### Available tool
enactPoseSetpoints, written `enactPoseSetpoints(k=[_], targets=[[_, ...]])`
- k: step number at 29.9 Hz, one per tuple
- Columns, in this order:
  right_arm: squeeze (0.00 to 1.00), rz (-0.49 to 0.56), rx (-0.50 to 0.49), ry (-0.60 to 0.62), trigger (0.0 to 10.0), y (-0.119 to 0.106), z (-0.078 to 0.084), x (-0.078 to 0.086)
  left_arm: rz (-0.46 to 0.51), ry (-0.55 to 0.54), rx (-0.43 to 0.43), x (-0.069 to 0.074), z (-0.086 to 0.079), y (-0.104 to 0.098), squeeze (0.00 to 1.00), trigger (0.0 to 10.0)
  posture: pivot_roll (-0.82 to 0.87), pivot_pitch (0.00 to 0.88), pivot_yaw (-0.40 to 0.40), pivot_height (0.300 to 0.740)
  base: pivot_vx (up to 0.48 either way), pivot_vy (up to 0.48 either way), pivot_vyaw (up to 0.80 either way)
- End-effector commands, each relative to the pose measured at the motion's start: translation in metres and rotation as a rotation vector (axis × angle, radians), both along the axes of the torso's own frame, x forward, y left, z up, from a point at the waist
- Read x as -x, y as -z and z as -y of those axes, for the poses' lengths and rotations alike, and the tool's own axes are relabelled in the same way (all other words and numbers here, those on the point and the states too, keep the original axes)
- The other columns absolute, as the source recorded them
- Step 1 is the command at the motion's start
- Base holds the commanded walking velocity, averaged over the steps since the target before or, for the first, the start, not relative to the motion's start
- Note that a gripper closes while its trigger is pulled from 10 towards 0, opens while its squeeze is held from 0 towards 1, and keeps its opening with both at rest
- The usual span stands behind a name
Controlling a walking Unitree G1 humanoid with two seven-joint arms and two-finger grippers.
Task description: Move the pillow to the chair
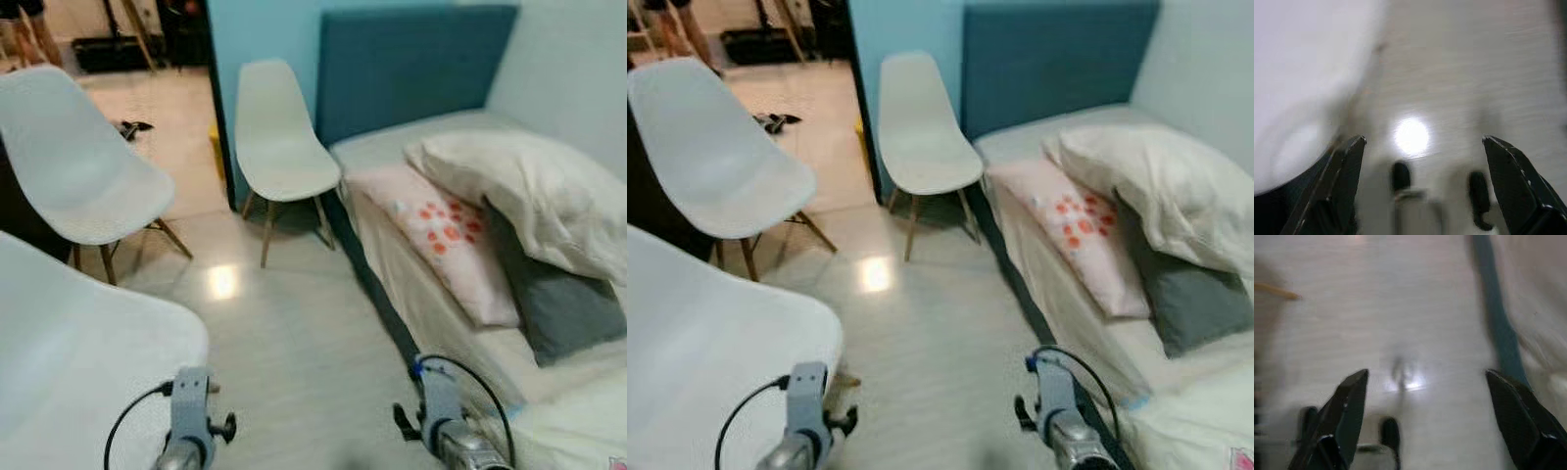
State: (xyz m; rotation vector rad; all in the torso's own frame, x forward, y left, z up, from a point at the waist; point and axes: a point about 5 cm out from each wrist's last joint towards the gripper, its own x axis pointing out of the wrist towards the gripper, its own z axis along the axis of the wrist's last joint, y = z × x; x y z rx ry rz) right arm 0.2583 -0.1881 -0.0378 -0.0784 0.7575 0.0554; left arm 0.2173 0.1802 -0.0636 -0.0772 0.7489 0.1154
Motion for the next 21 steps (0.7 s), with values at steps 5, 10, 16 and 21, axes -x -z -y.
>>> enactPoseSetpoints(k=[5, 10, 16, 21], targets=[[0.00, -0.061, 0.017, 0.016, 10.0, 0.011, 0.007, 0.016, 0.009, 0.000, 0.004, -0.004, -0.001, -0.002, 0.00, 10.0, -0.16, 0.091, 0.005, 0.740, 0.412, 0.000, 0.00], [0.00, -0.078, 0.002, 0.020, 10.0, 0.012, 0.005, 0.017, 0.006, 0.000, -0.001, -0.003, -0.003, -0.002, 0.00, 10.0, -0.16, 0.090, 0.013, 0.740, 0.412, 0.000, -0.26], [0.00, -0.082, -0.003, 0.054, 10.0, 0.012, 0.007, 0.016, 0.014, 0.008, 0.001, -0.007, -0.004, -0.004, 0.00, 10.0, -0.16, 0.087, 0.016, 0.740, 0.358, 0.000, -0.77], [0.00, -0.083, -0.003, 0.083, 10.0, 0.011, 0.011, 0.016, 0.037, 0.024, 0.008, -0.015, -0.002, -0.009, 0.00, 10.0, -0.16, 0.087, 0.020, 0.740, 0.000, 0.000, -0.77]])
